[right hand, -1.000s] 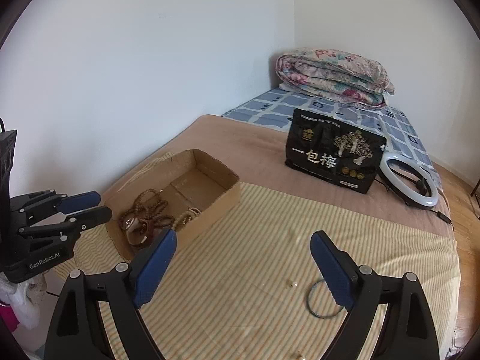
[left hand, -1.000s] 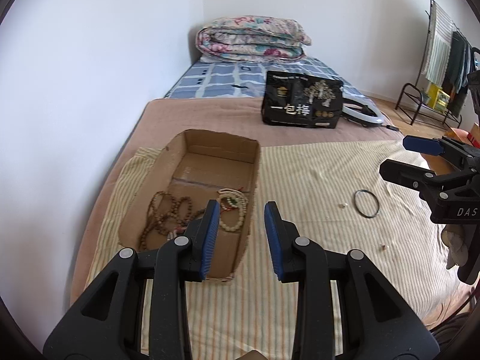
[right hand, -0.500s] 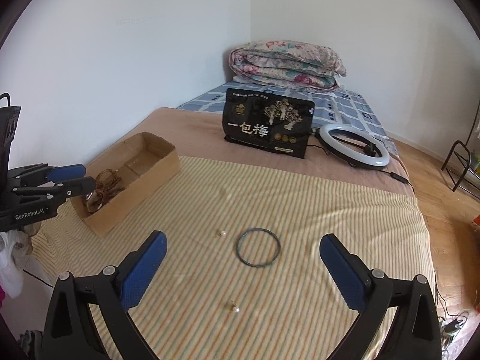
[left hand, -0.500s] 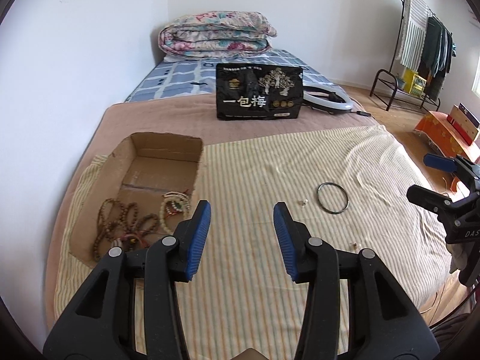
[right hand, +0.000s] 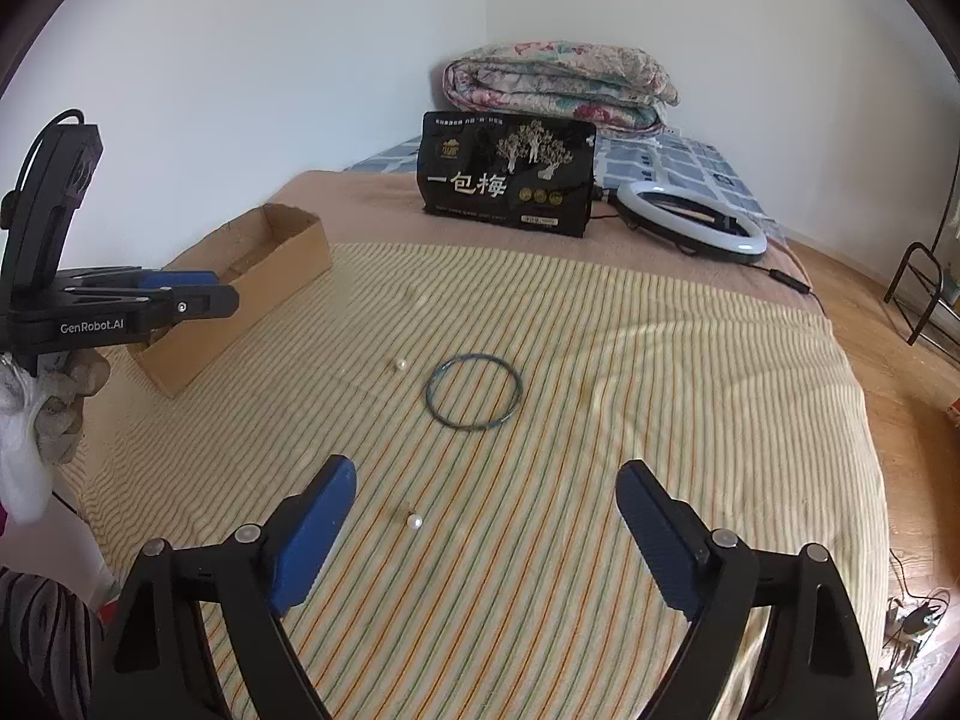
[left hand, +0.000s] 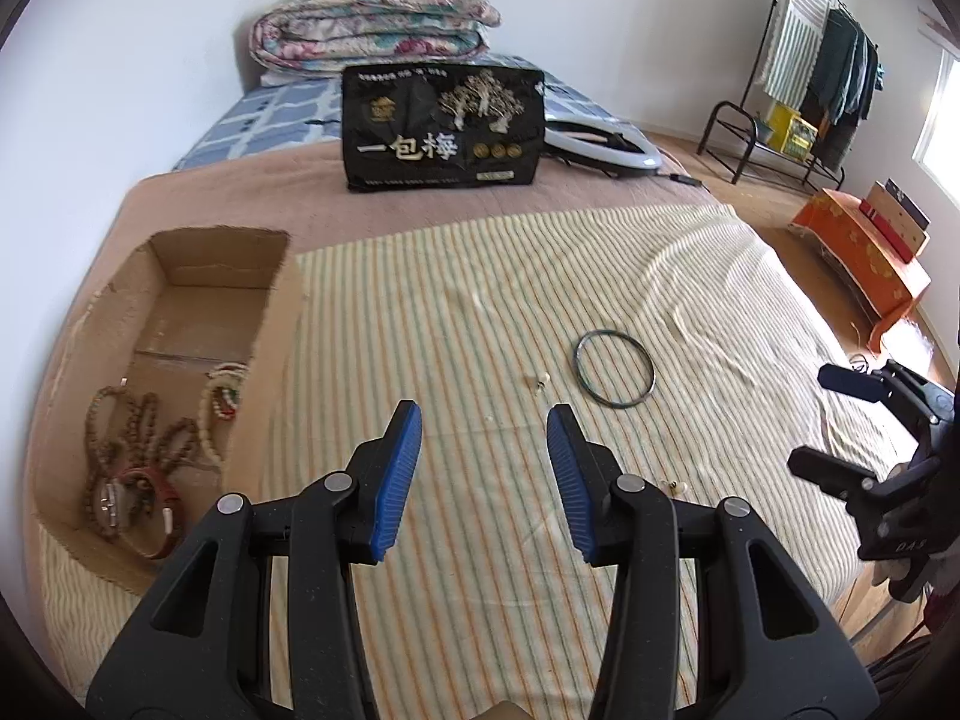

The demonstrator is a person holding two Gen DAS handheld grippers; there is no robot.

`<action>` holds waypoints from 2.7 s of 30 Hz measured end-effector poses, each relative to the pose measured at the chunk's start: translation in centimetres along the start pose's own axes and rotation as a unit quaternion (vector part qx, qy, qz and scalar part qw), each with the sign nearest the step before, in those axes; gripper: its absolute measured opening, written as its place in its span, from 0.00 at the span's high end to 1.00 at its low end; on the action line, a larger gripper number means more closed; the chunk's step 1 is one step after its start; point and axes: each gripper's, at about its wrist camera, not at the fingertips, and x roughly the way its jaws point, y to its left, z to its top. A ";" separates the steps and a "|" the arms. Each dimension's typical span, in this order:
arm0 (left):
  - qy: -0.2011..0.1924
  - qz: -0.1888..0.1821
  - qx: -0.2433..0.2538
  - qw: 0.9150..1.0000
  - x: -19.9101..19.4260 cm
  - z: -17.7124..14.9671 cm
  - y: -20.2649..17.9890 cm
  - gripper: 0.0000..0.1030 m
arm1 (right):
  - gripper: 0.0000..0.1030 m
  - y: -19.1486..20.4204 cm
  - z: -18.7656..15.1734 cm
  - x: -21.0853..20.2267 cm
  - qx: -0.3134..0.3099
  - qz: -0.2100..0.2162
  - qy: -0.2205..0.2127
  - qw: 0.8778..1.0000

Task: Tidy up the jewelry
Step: 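Move left tool to a small pearl stud while right tool approaches another pearl stud, then close left tool on its pearl stud while right tool grasps the other pearl stud, then carry the pearl studs over the box with both tools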

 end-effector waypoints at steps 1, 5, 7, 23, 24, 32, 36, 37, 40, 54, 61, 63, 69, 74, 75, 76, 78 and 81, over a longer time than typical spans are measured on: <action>0.003 -0.003 0.002 1.000 0.5 -0.1 -0.2 0.57 | 0.16 0.0 -0.4 0.3 0.003 0.007 0.005 1.000; 0.013 -0.018 0.011 1.000 2.2 -0.2 -1.1 0.57 | 0.23 0.3 -2.0 1.6 0.008 0.035 0.020 0.999; 0.019 -0.026 0.013 0.999 3.2 -0.2 -1.5 0.57 | 0.28 0.5 -2.7 2.3 0.004 0.045 0.028 0.999; 0.052 -0.036 0.035 0.997 10.4 0.4 -3.5 0.71 | 0.56 1.2 -4.3 6.3 -0.005 0.085 0.054 0.995; 0.052 -0.035 0.037 0.997 10.7 0.4 -3.6 0.71 | 0.56 1.2 -4.2 6.5 -0.006 0.086 0.054 0.995; 0.055 -0.033 0.047 0.997 12.2 0.9 -3.7 0.76 | 0.61 1.6 -4.2 6.8 -0.018 0.083 0.050 0.995; 0.058 -0.029 0.046 0.997 12.8 0.9 -3.4 0.80 | 0.62 1.8 -4.1 6.9 -0.025 0.082 0.051 0.995; 0.058 -0.028 0.047 0.997 12.9 0.9 -3.4 0.81 | 0.63 1.9 -4.1 7.0 -0.028 0.080 0.051 0.995; 0.058 -0.028 0.051 0.997 13.0 0.8 -3.4 0.81 | 0.66 2.0 -4.2 7.2 -0.029 0.081 0.053 0.995; 0.055 -0.020 0.049 0.997 13.4 0.9 -3.1 0.94 | 0.93 2.6 -4.6 7.6 -0.045 0.077 0.060 0.994; 0.043 -0.014 0.037 0.998 11.9 1.2 -2.4 0.94 | 0.94 2.1 -4.1 6.7 -0.030 0.074 0.045 0.996; 0.038 -0.014 0.035 0.999 11.3 1.3 -2.2 0.94 | 0.94 2.0 -3.9 6.4 -0.027 0.071 0.041 0.996; 0.020 -0.014 0.027 0.999 8.9 1.6 -1.5 0.94 | 0.94 1.8 -3.0 5.2 -0.023 0.065 0.028 0.997; 0.004 -0.012 0.019 1.000 6.7 1.9 -0.6 0.94 | 0.94 2.2 -1.9 4.0 -0.024 0.061 0.014 0.998; 0.000 -0.012 0.017 1.000 6.2 2.0 -0.4 0.94 | 0.94 2.3 -1.7 3.8 -0.024 0.061 0.012 0.998; -0.003 -0.011 0.016 1.000 5.9 2.1 0.0 0.94 | 0.94 2.4 -1.4 3.6 -0.024 0.061 0.010 0.998; -0.010 -0.009 0.013 1.000 4.9 2.2 0.5 0.94 | 0.94 2.7 -0.8 3.3 -0.026 0.060 0.006 0.998; -0.020 -0.005 0.008 1.000 3.6 2.3 1.3 0.94 | 0.94 3.4 0.0 2.9 -0.031 0.058 -0.002 0.998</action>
